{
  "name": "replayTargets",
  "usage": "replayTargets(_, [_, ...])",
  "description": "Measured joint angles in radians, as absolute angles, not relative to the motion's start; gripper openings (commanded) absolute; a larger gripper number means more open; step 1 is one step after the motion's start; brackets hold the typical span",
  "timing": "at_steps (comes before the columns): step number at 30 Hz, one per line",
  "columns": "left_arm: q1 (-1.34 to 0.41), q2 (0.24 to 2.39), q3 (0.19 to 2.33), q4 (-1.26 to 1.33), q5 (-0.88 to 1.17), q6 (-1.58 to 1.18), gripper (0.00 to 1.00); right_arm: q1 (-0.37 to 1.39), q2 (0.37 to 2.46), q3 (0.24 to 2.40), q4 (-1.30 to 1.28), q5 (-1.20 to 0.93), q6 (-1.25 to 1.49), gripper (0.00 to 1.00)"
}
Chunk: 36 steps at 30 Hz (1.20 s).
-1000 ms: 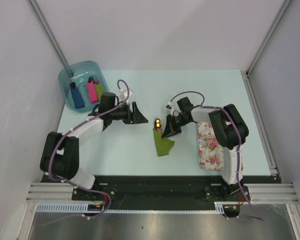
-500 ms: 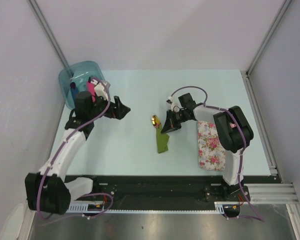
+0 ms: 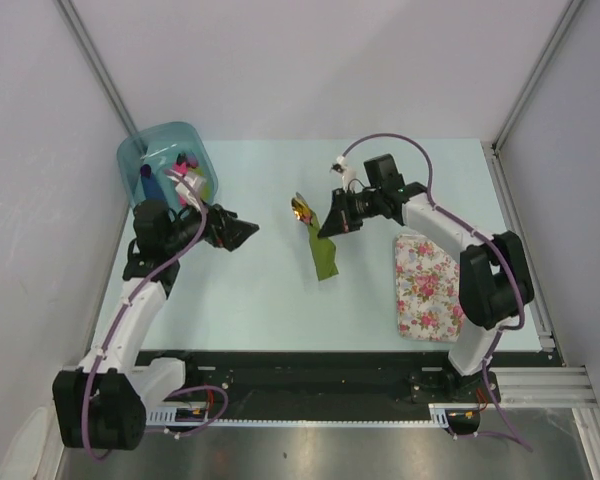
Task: Place the utensils on the paper napkin and roll it up
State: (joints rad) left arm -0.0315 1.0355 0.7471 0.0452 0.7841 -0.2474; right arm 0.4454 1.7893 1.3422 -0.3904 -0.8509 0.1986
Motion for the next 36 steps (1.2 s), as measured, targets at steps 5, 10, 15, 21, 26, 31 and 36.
replayTargets(5, [-0.031, 0.938, 0.593, 0.26, 0.904, -0.392, 0.96, 0.452, 1.709, 1.433, -0.436, -0.885, 0.177, 0.0])
replayTargets(10, [-0.031, 0.898, 0.495, 0.493, 0.984, -0.554, 0.96, 0.488, 1.643, 1.558, -0.502, -0.891, 0.141, 0.0])
replayTargets(15, [-0.046, 0.86, 0.435, 0.725, 1.027, -0.717, 0.98, 0.562, 1.529, 1.596, -0.519, -0.891, 0.11, 0.0])
replayTargets(21, [-0.115, 0.832, 0.434, 0.895, 1.041, -0.836, 1.0, 0.67, 1.427, 1.596, -0.539, -0.86, 0.056, 0.0])
replayTargets(26, [-0.249, 0.83, 0.434, 0.965, 1.047, -0.874, 1.0, 0.761, 1.375, 1.589, -0.567, -0.805, 0.002, 0.0])
replayTargets(31, [-0.331, 0.831, 0.434, 1.007, 1.052, -0.874, 0.99, 0.815, 1.329, 1.573, -0.58, -0.76, -0.057, 0.0])
replayTargets(36, [-0.392, 0.856, 0.44, 1.034, 1.054, -0.874, 0.97, 0.923, 1.281, 1.564, -0.611, -0.682, -0.153, 0.0])
